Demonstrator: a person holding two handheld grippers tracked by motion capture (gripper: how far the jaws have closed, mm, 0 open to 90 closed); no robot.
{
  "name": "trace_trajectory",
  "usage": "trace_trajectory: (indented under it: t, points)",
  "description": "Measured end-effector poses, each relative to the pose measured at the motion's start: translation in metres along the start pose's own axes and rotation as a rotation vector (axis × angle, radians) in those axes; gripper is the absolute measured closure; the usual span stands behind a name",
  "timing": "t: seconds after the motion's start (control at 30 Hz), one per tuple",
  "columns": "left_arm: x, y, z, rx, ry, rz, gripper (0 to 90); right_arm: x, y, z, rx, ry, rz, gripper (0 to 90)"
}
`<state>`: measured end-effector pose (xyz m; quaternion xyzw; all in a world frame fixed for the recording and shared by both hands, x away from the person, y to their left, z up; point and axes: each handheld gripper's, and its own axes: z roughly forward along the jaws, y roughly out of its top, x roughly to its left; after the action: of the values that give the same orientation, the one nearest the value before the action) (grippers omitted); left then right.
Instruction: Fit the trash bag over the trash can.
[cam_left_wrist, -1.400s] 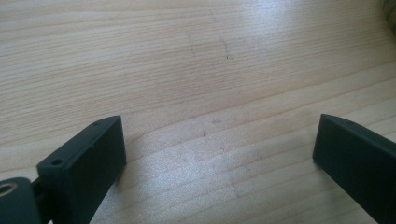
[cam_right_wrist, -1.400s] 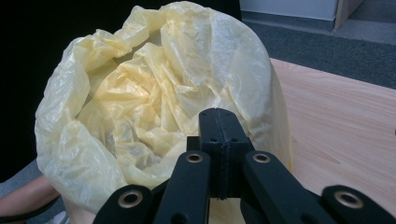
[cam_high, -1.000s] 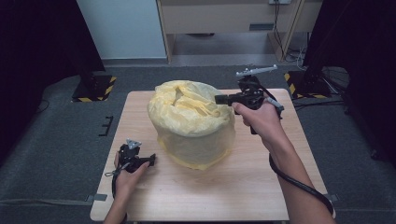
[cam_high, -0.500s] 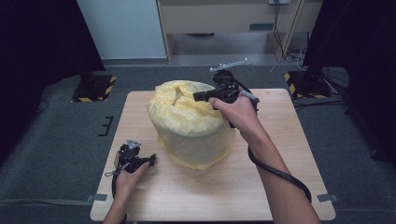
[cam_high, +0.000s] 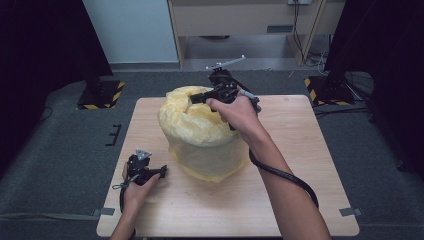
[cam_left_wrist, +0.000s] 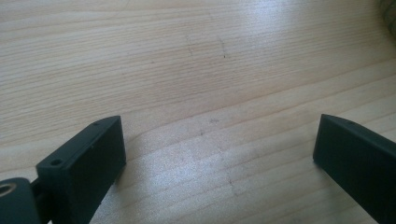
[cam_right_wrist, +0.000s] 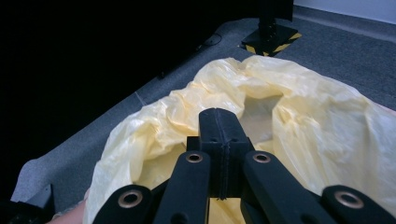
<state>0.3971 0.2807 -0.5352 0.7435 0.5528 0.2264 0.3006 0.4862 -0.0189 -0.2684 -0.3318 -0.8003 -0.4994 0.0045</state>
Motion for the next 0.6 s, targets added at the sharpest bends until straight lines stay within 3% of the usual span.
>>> trace_trajectory:
  t: [0.33,0.6]
  points:
    - [0.0,0.0,0.0,0.0,-0.002,0.001,1.5,0.006,0.015,0.023,0.024,0.021,-0.01,90.0]
    - [0.0,0.0,0.0,0.0,-0.006,0.005,1.6,0.002,0.015,0.045,0.087,-0.005,-0.015,90.0]
